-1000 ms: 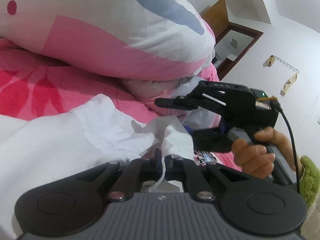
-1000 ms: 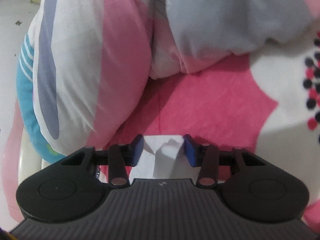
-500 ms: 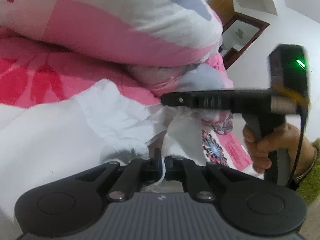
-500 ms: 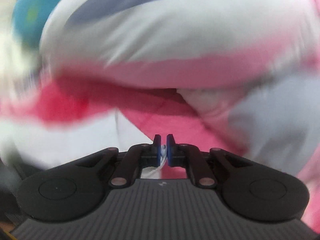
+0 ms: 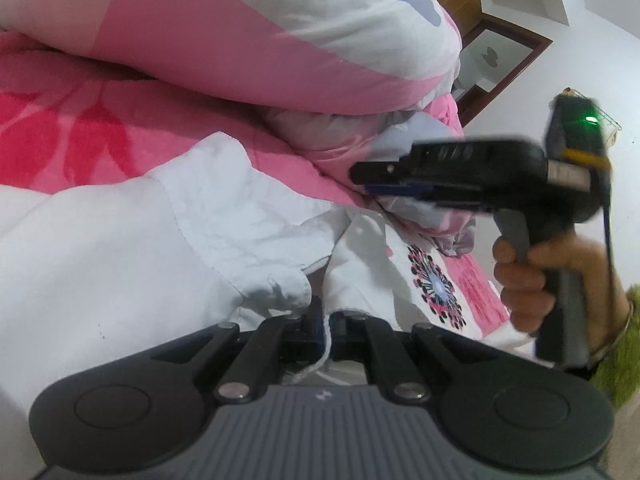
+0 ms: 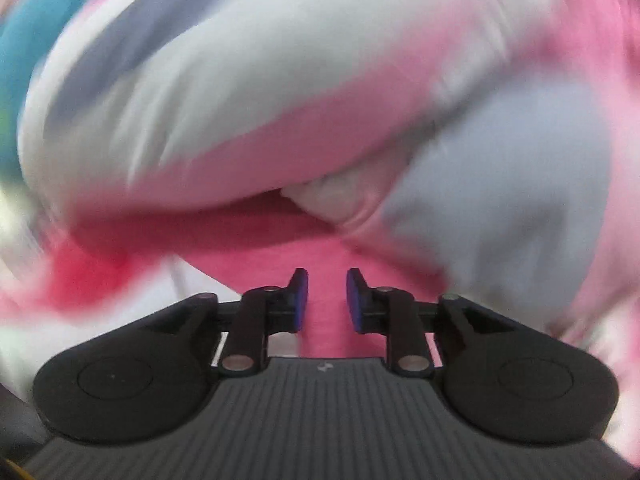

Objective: Fold clothes

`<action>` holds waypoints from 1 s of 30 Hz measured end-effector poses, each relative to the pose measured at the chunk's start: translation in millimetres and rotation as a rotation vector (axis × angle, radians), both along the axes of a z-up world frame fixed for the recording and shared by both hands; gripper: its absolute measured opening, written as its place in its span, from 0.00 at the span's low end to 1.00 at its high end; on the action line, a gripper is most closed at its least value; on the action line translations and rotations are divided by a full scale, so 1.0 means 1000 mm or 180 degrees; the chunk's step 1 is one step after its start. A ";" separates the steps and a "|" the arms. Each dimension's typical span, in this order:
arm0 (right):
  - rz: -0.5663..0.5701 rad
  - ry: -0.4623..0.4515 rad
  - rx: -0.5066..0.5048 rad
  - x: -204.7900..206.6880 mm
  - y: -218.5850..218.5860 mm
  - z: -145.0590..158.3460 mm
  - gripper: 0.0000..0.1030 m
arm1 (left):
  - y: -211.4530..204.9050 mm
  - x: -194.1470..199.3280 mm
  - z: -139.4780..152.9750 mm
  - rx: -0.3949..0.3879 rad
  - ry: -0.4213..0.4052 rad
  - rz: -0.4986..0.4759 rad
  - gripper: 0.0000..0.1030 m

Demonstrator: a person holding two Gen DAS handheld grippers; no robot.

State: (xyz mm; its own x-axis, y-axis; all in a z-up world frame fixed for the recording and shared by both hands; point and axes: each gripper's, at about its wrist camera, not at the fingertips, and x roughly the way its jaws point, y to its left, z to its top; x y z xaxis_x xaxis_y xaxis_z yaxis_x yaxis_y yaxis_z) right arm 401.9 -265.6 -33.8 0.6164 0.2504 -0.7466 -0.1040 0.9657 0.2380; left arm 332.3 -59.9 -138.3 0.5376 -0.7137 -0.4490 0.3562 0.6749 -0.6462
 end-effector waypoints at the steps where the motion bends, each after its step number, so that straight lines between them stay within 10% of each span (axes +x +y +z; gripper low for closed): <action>1: -0.0062 0.0204 0.0324 0.006 -0.009 -0.005 0.30 | 0.000 0.000 0.000 0.0000 0.0000 0.0000 0.03; 9: -0.0139 0.0748 0.0708 0.029 -0.014 -0.024 0.30 | 0.001 -0.001 0.000 0.0002 0.0004 -0.0001 0.03; 14: 0.0173 0.0743 0.0653 0.029 0.003 -0.021 0.03 | 0.000 0.000 0.000 0.0002 0.0008 -0.0002 0.03; 22: 0.0580 -0.0181 -0.0614 0.025 0.047 -0.006 0.00 | 0.000 0.001 -0.001 -0.0018 0.0021 0.0005 0.03; 30: 0.0608 -0.0740 -0.1211 0.020 0.068 -0.013 0.00 | 0.002 0.003 -0.002 -0.0075 0.0058 0.0030 0.03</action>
State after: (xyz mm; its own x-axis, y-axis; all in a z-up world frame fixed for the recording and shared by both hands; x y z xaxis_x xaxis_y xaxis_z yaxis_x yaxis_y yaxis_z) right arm 421.4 -197.6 -47.1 0.7474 0.1114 -0.6550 -0.2967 0.9381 -0.1789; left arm 335.0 -57.5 -140.1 0.5363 -0.7191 -0.4419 0.3379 0.6627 -0.6683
